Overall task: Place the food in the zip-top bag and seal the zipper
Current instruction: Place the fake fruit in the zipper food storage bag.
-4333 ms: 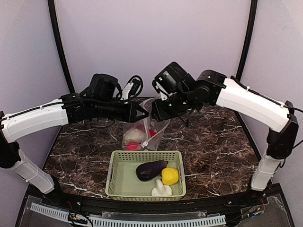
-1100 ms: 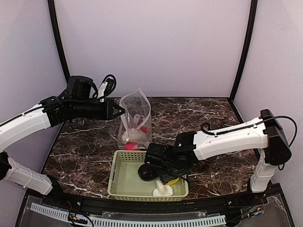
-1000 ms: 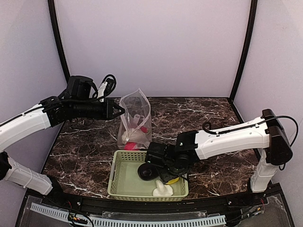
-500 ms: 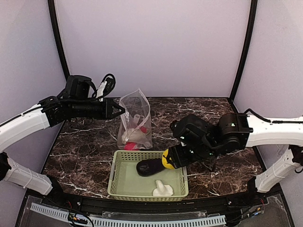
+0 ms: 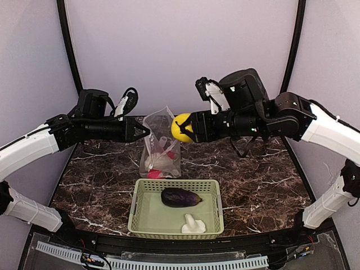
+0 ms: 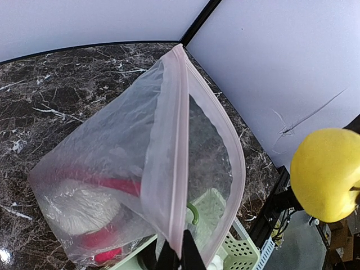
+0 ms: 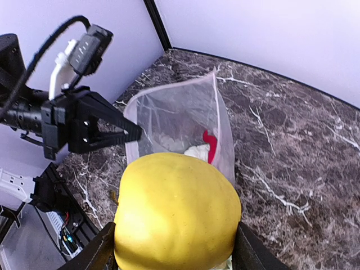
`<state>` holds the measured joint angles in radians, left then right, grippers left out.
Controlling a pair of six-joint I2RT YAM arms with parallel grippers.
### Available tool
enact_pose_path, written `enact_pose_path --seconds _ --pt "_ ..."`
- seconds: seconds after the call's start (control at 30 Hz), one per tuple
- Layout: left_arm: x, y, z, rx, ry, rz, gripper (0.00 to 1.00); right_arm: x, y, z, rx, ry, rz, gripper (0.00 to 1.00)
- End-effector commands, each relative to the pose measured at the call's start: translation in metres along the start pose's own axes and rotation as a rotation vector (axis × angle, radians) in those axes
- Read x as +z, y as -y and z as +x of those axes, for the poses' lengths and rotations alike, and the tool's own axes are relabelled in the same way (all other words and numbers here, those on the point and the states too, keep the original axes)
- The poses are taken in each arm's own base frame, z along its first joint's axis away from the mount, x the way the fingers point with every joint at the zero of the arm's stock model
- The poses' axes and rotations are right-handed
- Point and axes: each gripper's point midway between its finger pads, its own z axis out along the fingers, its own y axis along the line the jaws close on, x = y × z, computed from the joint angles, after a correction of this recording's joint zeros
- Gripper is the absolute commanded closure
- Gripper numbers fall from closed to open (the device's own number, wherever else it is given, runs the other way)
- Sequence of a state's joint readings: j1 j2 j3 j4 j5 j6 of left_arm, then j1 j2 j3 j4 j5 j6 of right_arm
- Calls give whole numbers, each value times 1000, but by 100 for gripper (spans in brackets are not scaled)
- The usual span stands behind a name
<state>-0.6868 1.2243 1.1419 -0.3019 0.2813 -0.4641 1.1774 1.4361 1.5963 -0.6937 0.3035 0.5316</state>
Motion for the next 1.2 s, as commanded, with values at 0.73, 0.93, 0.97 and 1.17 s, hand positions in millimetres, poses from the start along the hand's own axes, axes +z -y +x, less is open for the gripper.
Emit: enact_pose_path --seconds 0.73,0.93,0.97,1.17 --pt "-2 5 -1 -8 -7 31 99 94 2 -49 -126 17 53 39" --pt "-3 5 -1 -8 -9 29 99 110 5 -46 -141 -14 87 33" --pt "-3 5 -1 -6 -8 28 99 111 5 -46 -141 -18 90 31" --pt "-4 5 0 -4 -6 25 99 116 8 -47 -140 -16 112 25"
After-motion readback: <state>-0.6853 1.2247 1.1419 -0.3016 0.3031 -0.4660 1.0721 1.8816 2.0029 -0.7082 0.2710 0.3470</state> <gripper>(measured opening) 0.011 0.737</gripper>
